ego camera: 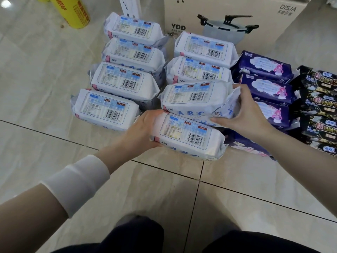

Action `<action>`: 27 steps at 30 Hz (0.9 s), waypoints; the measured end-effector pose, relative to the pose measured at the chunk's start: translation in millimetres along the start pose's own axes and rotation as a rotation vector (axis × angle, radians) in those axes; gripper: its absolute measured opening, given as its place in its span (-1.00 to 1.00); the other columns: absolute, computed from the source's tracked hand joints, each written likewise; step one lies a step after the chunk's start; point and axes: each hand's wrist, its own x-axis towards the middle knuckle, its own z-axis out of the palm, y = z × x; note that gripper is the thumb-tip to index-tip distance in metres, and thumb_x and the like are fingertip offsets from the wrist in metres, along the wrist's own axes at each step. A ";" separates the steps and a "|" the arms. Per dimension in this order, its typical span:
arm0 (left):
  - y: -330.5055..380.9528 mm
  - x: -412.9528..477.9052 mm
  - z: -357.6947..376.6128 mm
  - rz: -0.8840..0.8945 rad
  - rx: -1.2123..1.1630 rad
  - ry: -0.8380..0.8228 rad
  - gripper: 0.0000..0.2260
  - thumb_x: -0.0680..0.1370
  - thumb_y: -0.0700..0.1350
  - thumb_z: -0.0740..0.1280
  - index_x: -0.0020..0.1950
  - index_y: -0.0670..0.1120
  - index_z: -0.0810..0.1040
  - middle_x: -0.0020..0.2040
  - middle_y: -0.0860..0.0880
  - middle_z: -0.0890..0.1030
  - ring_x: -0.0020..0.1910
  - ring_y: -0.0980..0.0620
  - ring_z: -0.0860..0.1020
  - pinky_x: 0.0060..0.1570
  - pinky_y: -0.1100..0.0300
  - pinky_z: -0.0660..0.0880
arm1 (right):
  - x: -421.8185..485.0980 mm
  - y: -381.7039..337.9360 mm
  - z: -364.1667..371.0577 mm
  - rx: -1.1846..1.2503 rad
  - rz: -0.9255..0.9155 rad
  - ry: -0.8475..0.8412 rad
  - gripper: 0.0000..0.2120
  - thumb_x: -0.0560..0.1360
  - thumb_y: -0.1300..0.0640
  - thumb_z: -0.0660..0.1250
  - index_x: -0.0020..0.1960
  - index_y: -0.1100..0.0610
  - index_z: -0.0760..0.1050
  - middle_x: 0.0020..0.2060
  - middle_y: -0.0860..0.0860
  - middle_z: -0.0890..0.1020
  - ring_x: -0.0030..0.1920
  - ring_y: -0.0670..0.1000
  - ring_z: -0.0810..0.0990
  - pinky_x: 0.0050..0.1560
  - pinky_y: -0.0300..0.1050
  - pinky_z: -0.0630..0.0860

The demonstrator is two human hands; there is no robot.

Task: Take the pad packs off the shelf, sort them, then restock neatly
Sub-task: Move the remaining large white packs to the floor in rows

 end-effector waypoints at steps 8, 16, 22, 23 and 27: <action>2.1 1.1 1.9 -0.031 -0.018 0.006 -0.22 0.26 -0.15 0.58 0.39 -0.20 0.28 0.31 -0.14 0.41 0.28 -0.09 0.37 0.20 0.05 0.35 | 10.0 1.4 -6.8 -0.209 0.021 -0.038 -0.21 0.21 0.02 0.57 0.33 0.10 0.27 0.15 -0.14 0.33 0.16 -0.14 0.34 0.11 -0.26 0.29; 1.9 1.0 2.4 -0.022 0.007 0.010 -0.22 0.24 -0.15 0.59 0.36 -0.23 0.30 0.28 -0.17 0.43 0.26 -0.14 0.40 0.18 0.01 0.38 | 8.2 -2.4 -19.8 -0.084 0.058 -0.101 -0.36 0.23 -0.03 0.52 0.21 -0.05 0.30 0.13 -0.13 0.52 0.10 -0.05 0.54 0.17 0.02 0.49; 4.0 0.1 1.6 -0.010 0.019 0.015 -0.22 0.24 -0.17 0.59 0.36 -0.25 0.30 0.28 -0.19 0.43 0.25 -0.14 0.41 0.14 0.09 0.35 | 18.4 -10.6 -20.3 -0.161 0.063 -0.129 -0.32 0.21 -0.01 0.57 0.22 -0.03 0.30 0.15 -0.09 0.52 0.15 -0.02 0.51 0.19 0.02 0.47; 4.3 -0.1 1.6 -0.006 0.021 0.015 -0.22 0.24 -0.17 0.59 0.36 -0.25 0.30 0.28 -0.19 0.43 0.25 -0.14 0.41 0.15 0.07 0.36 | 19.0 -12.1 -20.1 -0.146 0.046 -0.141 -0.28 0.22 -0.02 0.56 0.27 -0.07 0.28 0.14 -0.11 0.51 0.16 -0.02 0.51 0.21 0.00 0.46; 4.3 -0.5 1.8 -0.012 0.024 0.020 -0.22 0.25 -0.17 0.59 0.36 -0.25 0.30 0.30 -0.19 0.42 0.26 -0.14 0.40 0.18 0.03 0.36 | 18.5 -6.5 -14.7 -0.218 -0.094 -0.229 -0.32 0.32 0.02 0.49 0.36 -0.15 0.26 0.22 -0.19 0.42 0.25 -0.05 0.42 0.27 -0.02 0.40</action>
